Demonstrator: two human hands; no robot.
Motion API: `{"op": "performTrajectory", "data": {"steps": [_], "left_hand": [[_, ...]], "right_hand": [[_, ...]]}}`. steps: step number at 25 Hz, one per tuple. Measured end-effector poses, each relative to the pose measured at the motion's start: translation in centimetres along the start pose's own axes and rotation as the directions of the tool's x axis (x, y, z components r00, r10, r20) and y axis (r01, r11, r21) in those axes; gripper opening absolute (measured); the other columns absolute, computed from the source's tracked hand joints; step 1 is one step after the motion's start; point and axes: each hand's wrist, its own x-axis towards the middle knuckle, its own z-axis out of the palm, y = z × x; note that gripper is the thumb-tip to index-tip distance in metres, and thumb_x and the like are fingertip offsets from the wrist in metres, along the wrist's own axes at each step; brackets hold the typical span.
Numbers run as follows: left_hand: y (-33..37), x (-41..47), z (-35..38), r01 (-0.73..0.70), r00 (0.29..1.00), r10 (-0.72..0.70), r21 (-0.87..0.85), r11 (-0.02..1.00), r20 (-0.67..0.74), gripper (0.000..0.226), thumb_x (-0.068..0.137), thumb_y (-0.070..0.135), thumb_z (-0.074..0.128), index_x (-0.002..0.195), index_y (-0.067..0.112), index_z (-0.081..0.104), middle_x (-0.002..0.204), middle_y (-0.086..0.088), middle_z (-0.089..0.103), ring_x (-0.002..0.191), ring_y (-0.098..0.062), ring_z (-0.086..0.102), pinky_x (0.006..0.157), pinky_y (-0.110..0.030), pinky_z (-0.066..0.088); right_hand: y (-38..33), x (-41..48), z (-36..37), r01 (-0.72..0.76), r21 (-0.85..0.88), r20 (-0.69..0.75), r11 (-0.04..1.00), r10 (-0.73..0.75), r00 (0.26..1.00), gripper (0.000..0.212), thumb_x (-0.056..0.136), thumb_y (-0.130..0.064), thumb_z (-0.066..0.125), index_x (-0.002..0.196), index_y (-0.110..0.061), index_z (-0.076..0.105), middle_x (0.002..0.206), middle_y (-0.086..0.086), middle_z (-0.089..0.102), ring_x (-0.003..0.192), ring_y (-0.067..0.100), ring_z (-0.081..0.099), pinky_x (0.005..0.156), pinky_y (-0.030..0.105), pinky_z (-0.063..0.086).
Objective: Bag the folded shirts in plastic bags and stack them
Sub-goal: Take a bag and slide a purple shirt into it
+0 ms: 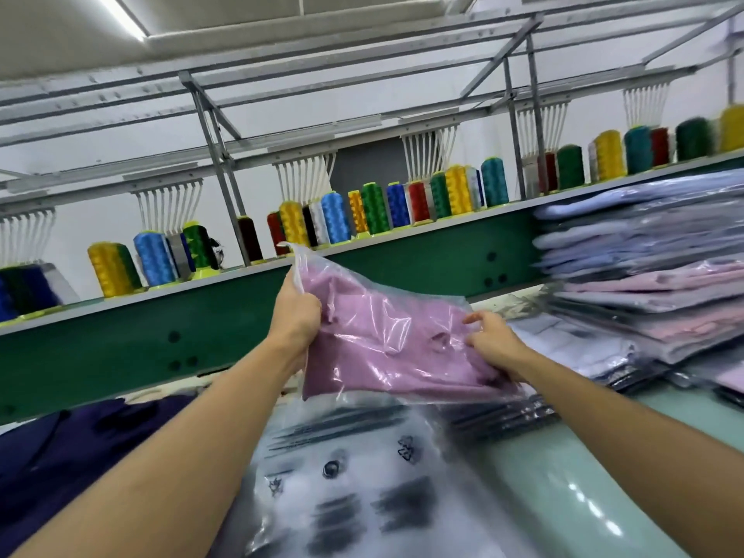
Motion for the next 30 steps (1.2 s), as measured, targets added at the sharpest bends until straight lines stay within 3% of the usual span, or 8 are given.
{"op": "performTrajectory", "data": {"steps": [3, 6, 10, 13, 18, 20, 23, 30], "left_hand": [[-3.8, 1.4, 4.1, 0.097, 0.994, -0.102, 0.099, 0.99, 0.05, 0.07, 0.089, -0.002, 0.045, 0.153, 0.019, 0.028, 0.139, -0.009, 0.056, 0.118, -0.03, 0.059, 0.098, -0.045, 0.053], [-7.7, 1.8, 8.4, 0.155, 0.976, -0.175, 0.152, 0.976, 0.13, 0.076, 0.096, -0.004, 0.036, 0.16, 0.023, 0.005, 0.156, -0.008, 0.036, 0.135, -0.03, 0.045, 0.114, -0.044, 0.038], [-12.6, 3.2, 13.8, 0.201, 0.957, -0.237, 0.206, 0.958, 0.165, 0.068, 0.093, -0.011, 0.034, 0.155, 0.011, 0.02, 0.151, -0.011, 0.041, 0.118, -0.018, 0.047, 0.1, -0.028, 0.041], [-14.6, 4.3, 16.1, 0.19, 0.939, -0.285, 0.402, 0.896, 0.192, 0.032, 0.094, -0.002, 0.04, 0.124, -0.001, 0.052, 0.126, -0.02, 0.06, 0.106, -0.029, 0.059, 0.086, -0.033, 0.051], [-14.8, 5.6, 18.1, -0.049, 0.938, -0.289, 0.896, 0.44, 0.193, 0.043, 0.088, 0.037, 0.049, 0.125, 0.018, 0.059, 0.142, -0.018, 0.049, 0.132, -0.037, 0.041, 0.108, -0.045, 0.037], [-14.5, 5.9, 19.5, -0.155, 0.945, -0.182, 0.861, 0.484, 0.273, 0.057, 0.087, 0.042, 0.048, 0.142, 0.028, 0.046, 0.152, -0.012, 0.04, 0.141, -0.037, 0.029, 0.117, -0.053, 0.021], [-15.3, 6.3, 22.5, -0.282, 0.87, -0.183, 0.768, 0.574, 0.457, 0.071, 0.091, 0.066, 0.037, 0.154, 0.04, 0.022, 0.165, -0.004, 0.02, 0.151, -0.036, 0.017, 0.118, -0.063, 0.008], [-16.3, 5.9, 26.3, -0.347, 0.802, -0.303, 0.814, 0.465, 0.515, 0.124, 0.038, 0.11, -0.004, 0.151, 0.056, 0.0, 0.167, 0.001, -0.007, 0.151, -0.045, 0.002, 0.112, -0.075, 0.001]], "right_hand": [[3.6, 3.3, -3.7, -0.019, -0.339, -0.098, 0.94, -0.015, 0.995, 0.03, 0.093, -0.007, 0.053, 0.12, -0.02, 0.054, 0.102, 0.009, 0.068, 0.088, 0.027, 0.064, 0.066, 0.032, 0.045], [6.8, 5.7, -6.8, -0.06, -0.539, -0.15, 0.84, -0.026, 0.988, 0.019, 0.097, -0.017, 0.057, 0.115, -0.022, 0.061, 0.115, 0.004, 0.067, 0.101, 0.026, 0.062, 0.076, 0.033, 0.05], [10.3, 9.0, -9.8, -0.133, -0.719, -0.168, 0.682, 0.015, 0.986, 0.02, 0.099, -0.018, 0.05, 0.102, -0.016, 0.07, 0.114, 0.012, 0.069, 0.103, 0.032, 0.065, 0.085, 0.036, 0.055], [11.1, 10.4, -11.6, -0.199, -0.807, -0.201, 0.556, 0.058, 0.978, 0.035, 0.103, -0.042, 0.047, 0.124, -0.019, 0.063, 0.137, 0.02, 0.055, 0.12, 0.037, 0.057, 0.097, 0.039, 0.047], [11.7, 12.6, -10.2, -0.119, -0.978, -0.146, 0.169, -0.16, 0.976, 0.041, 0.097, -0.037, 0.048, 0.135, -0.025, 0.057, 0.144, 0.015, 0.042, 0.128, 0.034, 0.045, 0.105, 0.042, 0.039], [11.8, 13.6, -9.1, 0.106, -0.95, 0.031, 0.293, -0.25, 0.968, 0.037, 0.1, -0.031, 0.045, 0.132, -0.023, 0.06, 0.141, 0.01, 0.05, 0.127, 0.031, 0.049, 0.104, 0.04, 0.041], [12.3, 14.5, -8.8, 0.198, -0.785, 0.194, 0.587, -0.072, 0.978, 0.051, 0.103, -0.056, 0.037, 0.147, -0.034, 0.048, 0.153, 0.001, 0.045, 0.143, 0.027, 0.04, 0.116, 0.041, 0.033], [14.7, 15.7, -10.8, 0.042, -0.849, 0.19, 0.527, 0.229, 0.955, 0.074, 0.084, -0.088, 0.015, 0.151, -0.062, 0.0, 0.169, -0.002, -0.007, 0.156, 0.028, -0.001, 0.123, 0.055, 0.0]]}}
